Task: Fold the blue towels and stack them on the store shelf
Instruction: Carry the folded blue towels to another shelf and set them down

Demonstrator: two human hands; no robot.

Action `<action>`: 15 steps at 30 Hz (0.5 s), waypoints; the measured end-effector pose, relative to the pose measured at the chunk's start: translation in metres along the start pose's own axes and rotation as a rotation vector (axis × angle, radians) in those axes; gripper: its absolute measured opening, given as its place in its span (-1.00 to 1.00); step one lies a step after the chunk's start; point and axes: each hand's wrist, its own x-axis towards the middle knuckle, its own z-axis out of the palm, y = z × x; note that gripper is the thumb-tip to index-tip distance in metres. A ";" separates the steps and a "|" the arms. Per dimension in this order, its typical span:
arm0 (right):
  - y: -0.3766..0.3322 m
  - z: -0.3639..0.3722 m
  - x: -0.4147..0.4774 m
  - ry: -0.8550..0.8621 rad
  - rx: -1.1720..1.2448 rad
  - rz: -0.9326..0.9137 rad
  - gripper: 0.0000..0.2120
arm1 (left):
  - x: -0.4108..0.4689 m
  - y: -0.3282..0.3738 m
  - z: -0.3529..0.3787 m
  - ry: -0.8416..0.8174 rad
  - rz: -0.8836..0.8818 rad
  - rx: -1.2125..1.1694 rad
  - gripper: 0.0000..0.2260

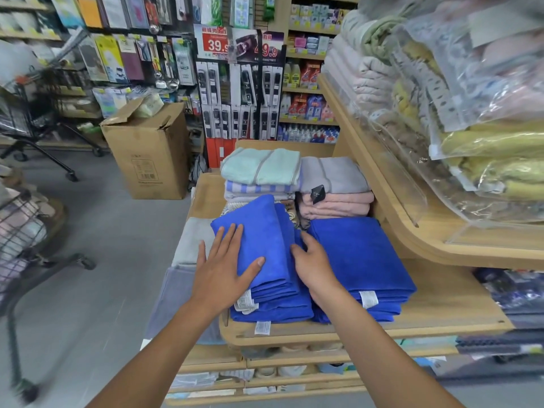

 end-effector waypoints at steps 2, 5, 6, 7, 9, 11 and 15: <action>-0.009 -0.027 -0.001 -0.039 -0.023 -0.208 -0.60 | 0.000 0.002 0.000 -0.015 0.041 0.031 -0.14; -0.008 -0.088 0.008 0.049 -0.352 -0.546 -0.63 | 0.007 0.011 -0.002 -0.028 0.188 0.109 -0.15; -0.003 -0.106 0.014 0.062 -0.515 -0.611 -0.63 | 0.013 0.017 -0.004 -0.035 0.250 0.119 -0.15; 0.004 -0.119 0.021 0.050 -0.685 -0.615 -0.62 | 0.021 0.024 -0.006 -0.047 0.306 0.119 -0.17; 0.023 -0.128 0.029 -0.003 -1.014 -0.516 -0.54 | 0.039 0.040 -0.009 -0.082 0.367 0.116 -0.25; 0.040 -0.123 0.032 -0.044 -1.207 -0.412 -0.45 | 0.051 0.057 -0.005 -0.114 0.379 0.143 -0.31; 0.053 -0.115 0.047 -0.073 -1.218 -0.338 -0.37 | 0.057 0.081 0.021 -0.242 0.321 0.186 -0.29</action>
